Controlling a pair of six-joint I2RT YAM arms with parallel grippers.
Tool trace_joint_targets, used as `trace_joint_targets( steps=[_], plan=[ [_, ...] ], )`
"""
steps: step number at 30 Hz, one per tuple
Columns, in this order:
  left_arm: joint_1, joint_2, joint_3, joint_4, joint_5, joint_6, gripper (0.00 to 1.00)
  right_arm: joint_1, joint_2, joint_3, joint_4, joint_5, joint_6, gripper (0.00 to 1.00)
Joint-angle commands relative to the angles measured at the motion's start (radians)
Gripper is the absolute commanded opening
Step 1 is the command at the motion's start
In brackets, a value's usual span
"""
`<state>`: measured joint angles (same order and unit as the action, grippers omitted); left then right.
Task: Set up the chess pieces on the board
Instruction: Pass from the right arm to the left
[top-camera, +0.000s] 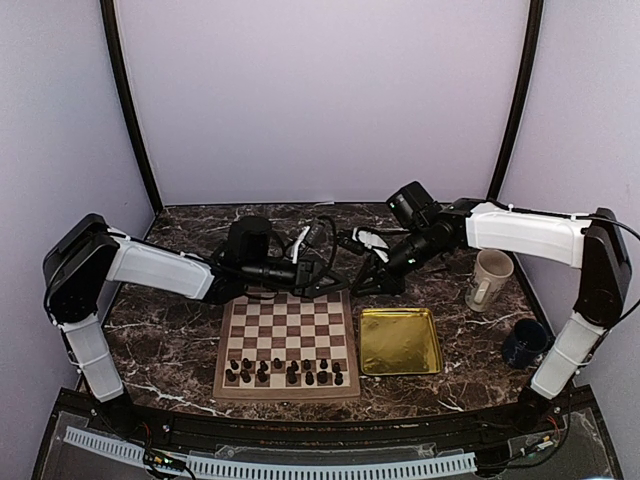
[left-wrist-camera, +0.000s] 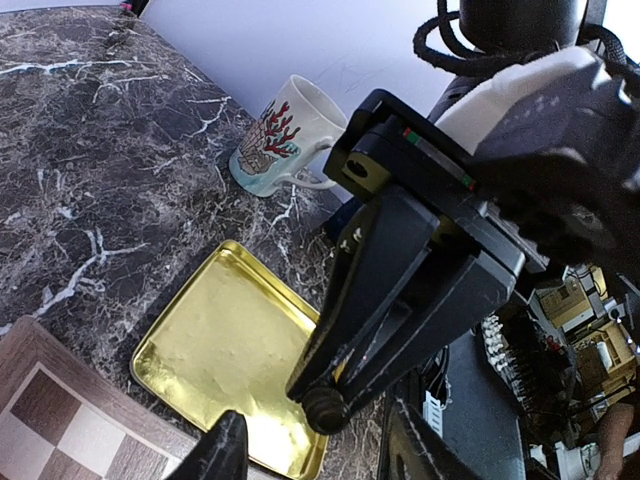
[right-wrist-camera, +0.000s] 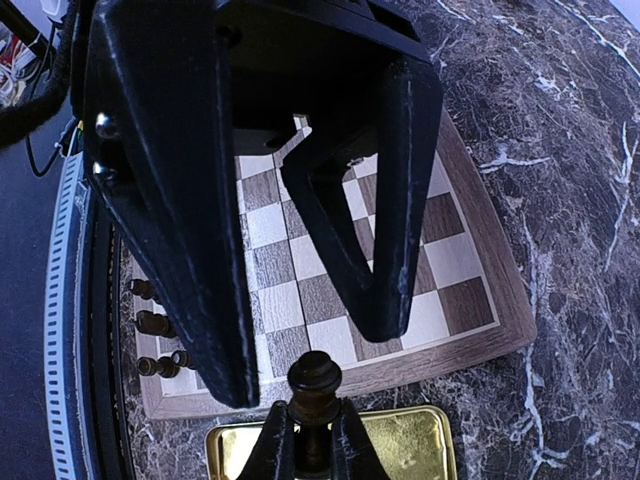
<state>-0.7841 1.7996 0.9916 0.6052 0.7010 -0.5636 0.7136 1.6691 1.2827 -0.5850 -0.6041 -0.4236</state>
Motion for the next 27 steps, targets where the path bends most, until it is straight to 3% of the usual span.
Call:
trace_joint_targets(
  steps=[1, 9, 23, 27],
  plan=[
    [-0.012, 0.010, 0.053, 0.039, 0.032, -0.018, 0.48, 0.007, -0.005, 0.020, 0.002, -0.022, 0.011, 0.06],
    [-0.021, 0.030, 0.077, -0.001, 0.031, 0.000, 0.40, 0.007, -0.011, 0.007, 0.008, -0.027, 0.010, 0.07],
    [-0.040, 0.046, 0.107, -0.065, 0.026, 0.044, 0.35, 0.007, -0.034, -0.009, 0.018, -0.025, 0.017, 0.06],
    [-0.040, 0.044, 0.101, -0.081, 0.006, 0.047, 0.41, 0.007, -0.047, -0.011, 0.018, -0.026, 0.016, 0.06]
  ],
)
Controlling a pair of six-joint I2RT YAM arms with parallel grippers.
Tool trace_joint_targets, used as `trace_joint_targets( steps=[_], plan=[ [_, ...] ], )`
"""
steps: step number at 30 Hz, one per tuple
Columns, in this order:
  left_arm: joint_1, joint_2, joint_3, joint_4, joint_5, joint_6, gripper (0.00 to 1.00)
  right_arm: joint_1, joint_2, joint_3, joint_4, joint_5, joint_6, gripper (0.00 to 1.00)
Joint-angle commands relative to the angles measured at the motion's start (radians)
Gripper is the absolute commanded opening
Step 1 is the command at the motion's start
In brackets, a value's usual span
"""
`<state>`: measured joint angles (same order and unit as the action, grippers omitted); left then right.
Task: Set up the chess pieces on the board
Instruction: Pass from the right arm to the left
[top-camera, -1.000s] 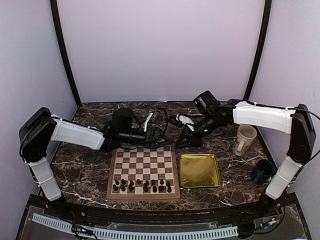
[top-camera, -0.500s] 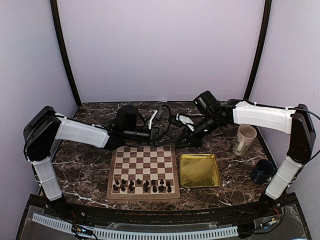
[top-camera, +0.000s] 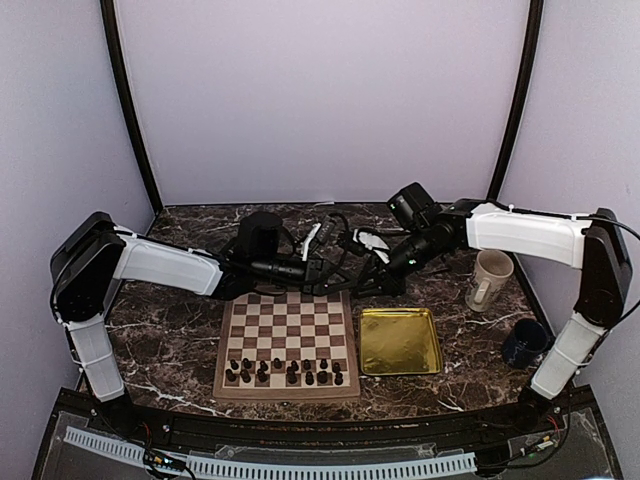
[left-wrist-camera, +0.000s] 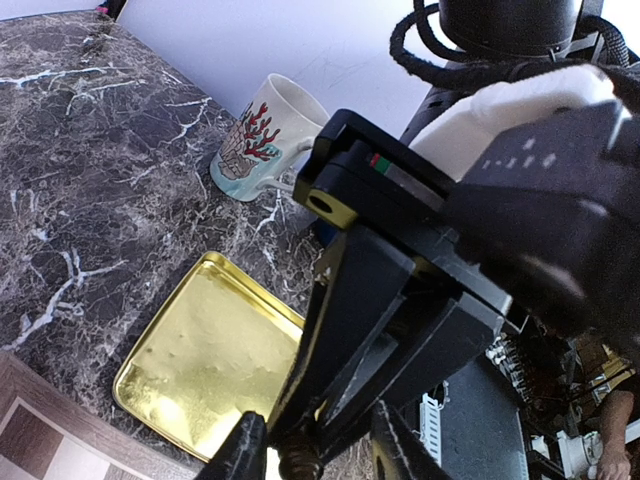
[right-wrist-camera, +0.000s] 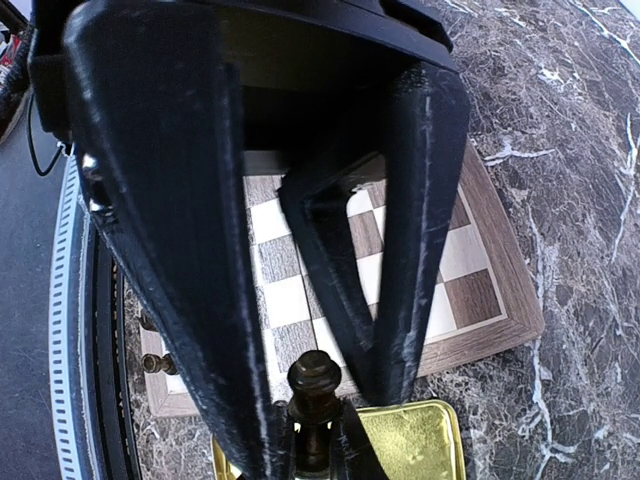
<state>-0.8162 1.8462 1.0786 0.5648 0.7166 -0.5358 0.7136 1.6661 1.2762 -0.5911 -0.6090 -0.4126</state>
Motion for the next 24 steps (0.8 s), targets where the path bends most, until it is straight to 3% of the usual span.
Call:
trace_joint_targets(
  steps=[1, 7, 19, 24],
  plan=[
    [-0.008, -0.004, 0.012, -0.043, -0.016, 0.021, 0.42, 0.007, -0.048, -0.006, 0.024, -0.021, 0.007, 0.06],
    [-0.008, -0.004, 0.008, -0.051, -0.024, 0.028, 0.41, 0.007, -0.055, -0.010, 0.026, -0.022, 0.010, 0.06],
    [-0.008, -0.002, 0.006, -0.049, -0.020, 0.031, 0.29, 0.007, -0.056, -0.014, 0.028, -0.024, 0.012, 0.07],
    [-0.008, 0.001, 0.006, -0.052, -0.023, 0.031, 0.32, 0.007, -0.059, -0.013, 0.031, -0.026, 0.015, 0.07]
  ],
)
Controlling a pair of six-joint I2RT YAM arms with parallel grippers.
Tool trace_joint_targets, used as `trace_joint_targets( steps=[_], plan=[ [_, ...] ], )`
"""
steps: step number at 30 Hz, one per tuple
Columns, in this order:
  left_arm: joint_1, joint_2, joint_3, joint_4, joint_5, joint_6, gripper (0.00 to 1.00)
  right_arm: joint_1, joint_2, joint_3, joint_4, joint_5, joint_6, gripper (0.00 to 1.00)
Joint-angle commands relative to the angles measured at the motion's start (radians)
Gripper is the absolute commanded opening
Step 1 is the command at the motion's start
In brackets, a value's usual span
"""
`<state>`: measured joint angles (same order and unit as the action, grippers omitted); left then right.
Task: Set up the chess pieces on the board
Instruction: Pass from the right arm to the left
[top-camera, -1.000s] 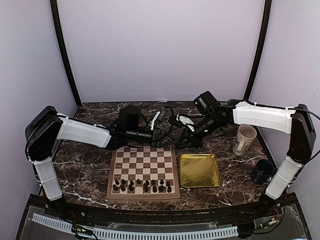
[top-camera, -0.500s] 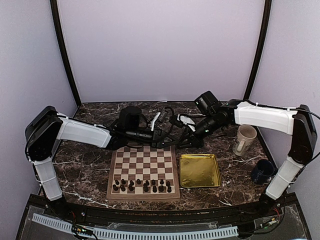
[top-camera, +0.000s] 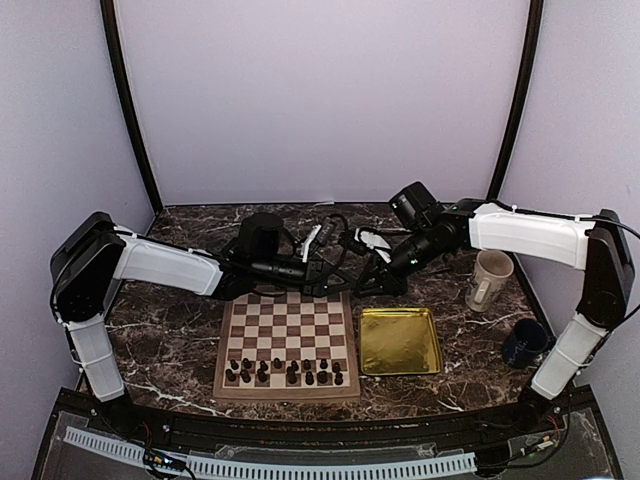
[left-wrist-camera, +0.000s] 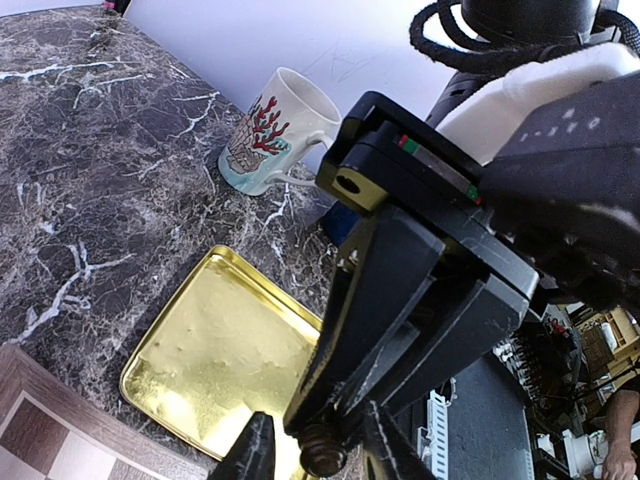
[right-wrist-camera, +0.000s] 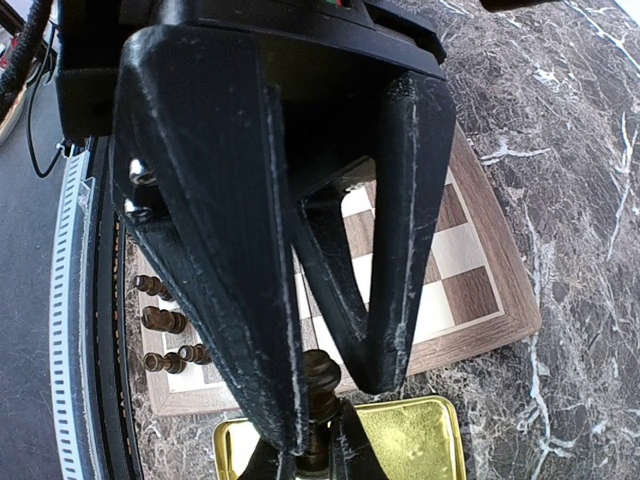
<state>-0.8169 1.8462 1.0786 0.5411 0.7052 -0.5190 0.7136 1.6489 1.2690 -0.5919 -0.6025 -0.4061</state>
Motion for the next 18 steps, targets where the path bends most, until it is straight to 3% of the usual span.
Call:
trace_joint_targets(
  steps=[1, 14, 18],
  plan=[
    [-0.007, 0.001, 0.006, -0.029, -0.011, 0.014, 0.32, 0.007, -0.043, -0.005, 0.032, -0.032, 0.010, 0.07],
    [-0.007, -0.006, 0.010, -0.031, 0.009, 0.030, 0.16, 0.006, -0.041, -0.003, 0.038, -0.028, 0.018, 0.09],
    [-0.004, -0.037, 0.018, -0.091, -0.008, 0.073, 0.15, 0.002, -0.047, -0.008, 0.033, -0.007, 0.018, 0.20]
  ],
)
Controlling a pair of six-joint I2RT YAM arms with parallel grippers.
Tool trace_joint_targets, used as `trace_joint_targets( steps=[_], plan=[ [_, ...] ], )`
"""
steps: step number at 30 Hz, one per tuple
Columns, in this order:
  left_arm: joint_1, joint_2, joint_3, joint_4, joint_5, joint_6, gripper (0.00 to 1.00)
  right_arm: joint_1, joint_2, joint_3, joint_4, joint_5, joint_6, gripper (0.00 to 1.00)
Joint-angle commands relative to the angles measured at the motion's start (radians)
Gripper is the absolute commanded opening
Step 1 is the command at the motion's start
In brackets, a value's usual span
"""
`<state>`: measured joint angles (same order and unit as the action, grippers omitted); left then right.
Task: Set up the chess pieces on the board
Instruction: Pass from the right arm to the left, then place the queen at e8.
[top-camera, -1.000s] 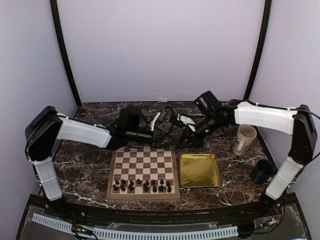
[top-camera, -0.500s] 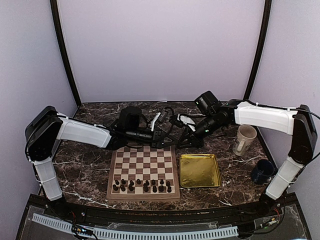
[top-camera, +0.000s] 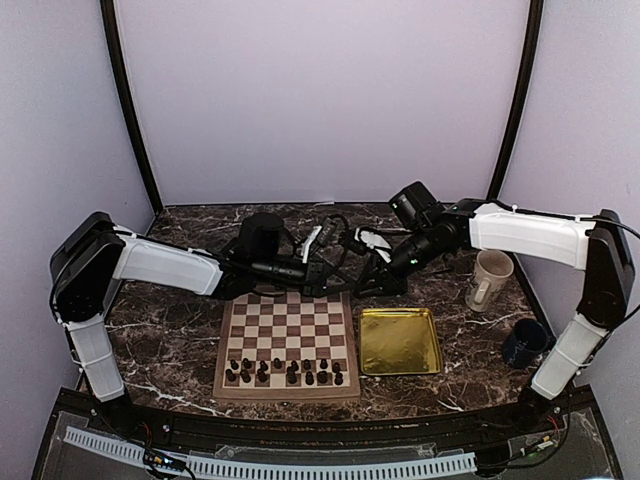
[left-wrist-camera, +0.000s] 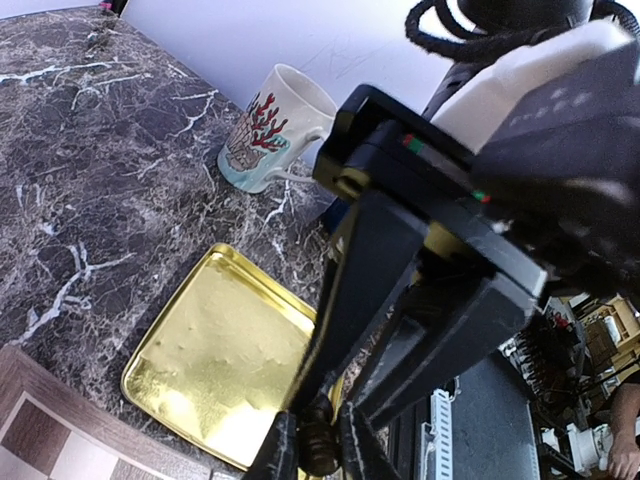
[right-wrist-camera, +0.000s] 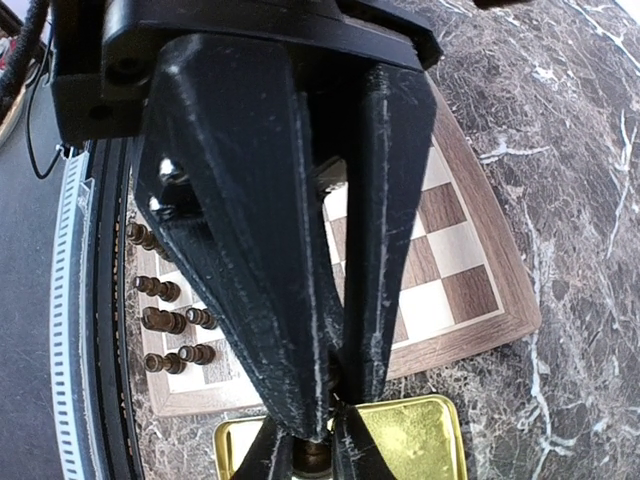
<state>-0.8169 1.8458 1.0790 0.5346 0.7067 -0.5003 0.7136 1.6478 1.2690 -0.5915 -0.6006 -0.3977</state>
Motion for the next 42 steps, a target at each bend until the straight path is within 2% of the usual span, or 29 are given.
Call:
trace_joint_targets(
  steps=[1, 5, 14, 18, 23, 31, 36, 42],
  plan=[
    [-0.004, -0.051, 0.019, -0.111, -0.023, 0.071, 0.15, -0.001, -0.046, -0.013, 0.032, -0.001, 0.008, 0.26],
    [0.009, -0.128, 0.032, -0.258, -0.097, 0.178, 0.15, -0.030, -0.139, -0.058, 0.014, -0.001, -0.021, 0.36],
    [0.010, -0.314, 0.067, -0.712, -0.338, 0.481, 0.15, -0.194, -0.267, -0.247, 0.071, 0.009, -0.027, 0.38],
    [0.009, -0.398, 0.066, -0.875, -0.417, 0.536, 0.14, -0.268, -0.285, -0.320, 0.161, 0.003, 0.007, 0.38],
    [-0.033, -0.470, 0.065, -1.058, -0.464, 0.555, 0.14, -0.294, -0.287, -0.322, 0.189, 0.059, 0.019, 0.37],
    [-0.169, -0.475, 0.039, -1.203, -0.510, 0.555, 0.13, -0.296, -0.264, -0.322, 0.188, 0.036, 0.018, 0.37],
    [-0.202, -0.478, 0.018, -1.219, -0.541, 0.533, 0.12, -0.295, -0.267, -0.328, 0.187, 0.038, 0.015, 0.37],
    [-0.239, -0.471, -0.022, -1.213, -0.500, 0.550, 0.13, -0.296, -0.266, -0.330, 0.187, 0.038, 0.013, 0.38]
  ],
)
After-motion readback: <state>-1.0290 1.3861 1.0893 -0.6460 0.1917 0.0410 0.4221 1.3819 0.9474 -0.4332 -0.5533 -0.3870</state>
